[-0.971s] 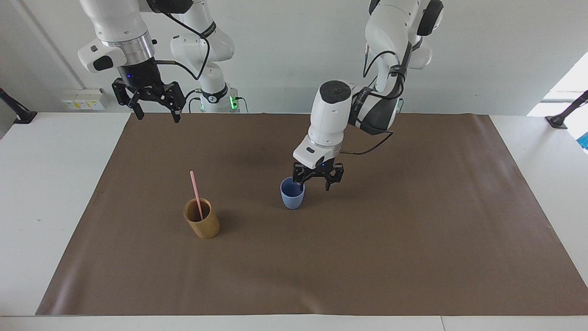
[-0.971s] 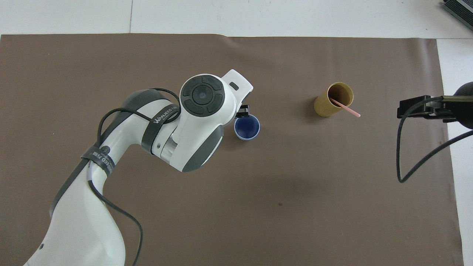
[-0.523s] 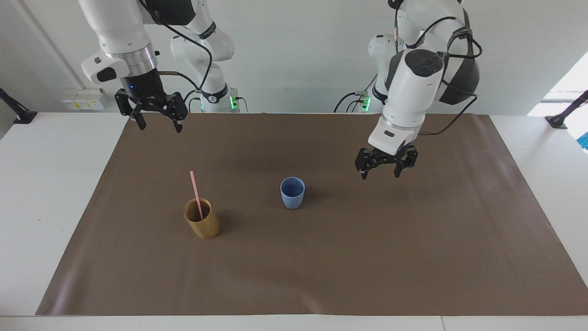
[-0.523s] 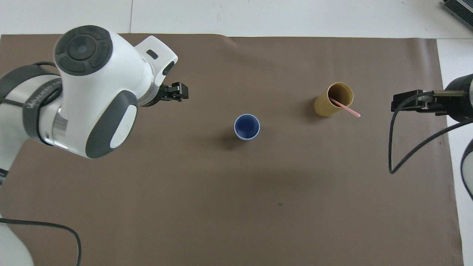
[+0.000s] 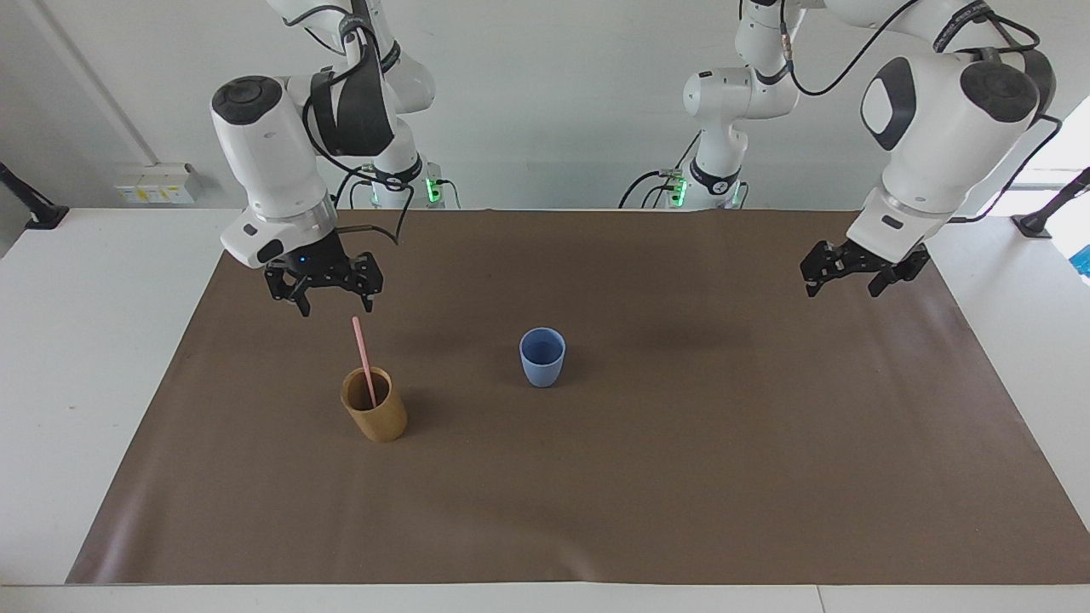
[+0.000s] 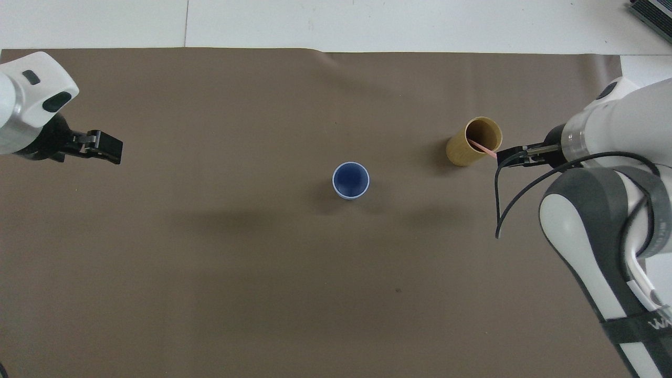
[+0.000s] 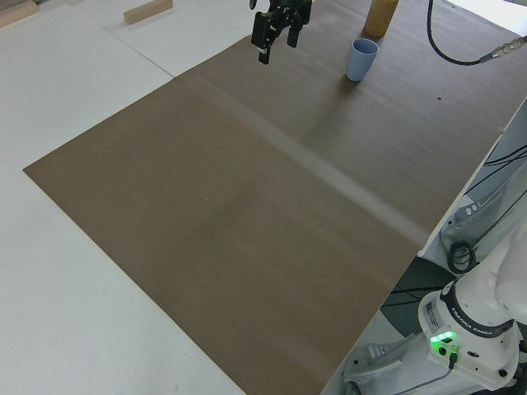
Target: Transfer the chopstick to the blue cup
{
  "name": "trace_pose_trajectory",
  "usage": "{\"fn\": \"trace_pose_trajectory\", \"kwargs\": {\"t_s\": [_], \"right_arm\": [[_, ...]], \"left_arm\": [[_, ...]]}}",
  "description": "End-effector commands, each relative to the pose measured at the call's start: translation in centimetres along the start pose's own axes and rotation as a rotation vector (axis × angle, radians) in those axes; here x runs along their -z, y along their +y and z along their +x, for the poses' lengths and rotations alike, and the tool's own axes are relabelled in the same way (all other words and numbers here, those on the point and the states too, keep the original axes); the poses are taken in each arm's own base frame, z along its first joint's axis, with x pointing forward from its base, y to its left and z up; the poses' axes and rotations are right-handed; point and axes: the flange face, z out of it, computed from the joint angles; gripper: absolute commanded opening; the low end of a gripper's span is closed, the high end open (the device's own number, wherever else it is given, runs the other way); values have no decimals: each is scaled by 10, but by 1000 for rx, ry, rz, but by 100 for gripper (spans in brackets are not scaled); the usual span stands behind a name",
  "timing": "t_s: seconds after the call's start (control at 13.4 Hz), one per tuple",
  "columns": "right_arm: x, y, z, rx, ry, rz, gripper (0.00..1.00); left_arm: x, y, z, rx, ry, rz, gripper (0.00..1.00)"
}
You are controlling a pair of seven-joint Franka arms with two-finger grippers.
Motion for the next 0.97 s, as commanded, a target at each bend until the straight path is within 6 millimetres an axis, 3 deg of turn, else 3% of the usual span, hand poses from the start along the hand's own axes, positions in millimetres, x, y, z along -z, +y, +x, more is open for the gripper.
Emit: {"fn": "trace_pose_trajectory", "kwargs": {"t_s": [0.0, 0.07, 0.22, 0.37, 0.45, 0.52, 0.67, 0.9], "right_arm": [[-20, 0, 0, 42, 10, 10, 95], [-23, -13, 0, 67, 21, 9, 86], [-26, -18, 0, 104, 29, 3, 58], [-27, -18, -3, 121, 24, 3, 43], [-30, -19, -6, 126, 18, 3, 29], [-31, -18, -6, 142, 15, 2, 25], [-29, -16, -5, 162, 15, 2, 4], [-25, -13, -1, 160, 10, 0, 0]], "left_arm": [[35, -6, -35, -18, -11, -7, 100], [48, -5, -42, -15, -11, -6, 100], [68, -3, -48, -19, -2, -6, 100], [92, -1, -54, -20, 20, -26, 100], [99, 0, -58, -19, 9, -48, 100], [104, 0, -61, -19, 6, -56, 100], [103, 0, -61, -17, -1, -46, 100], [110, 3, -67, -26, -23, -55, 100]]}}
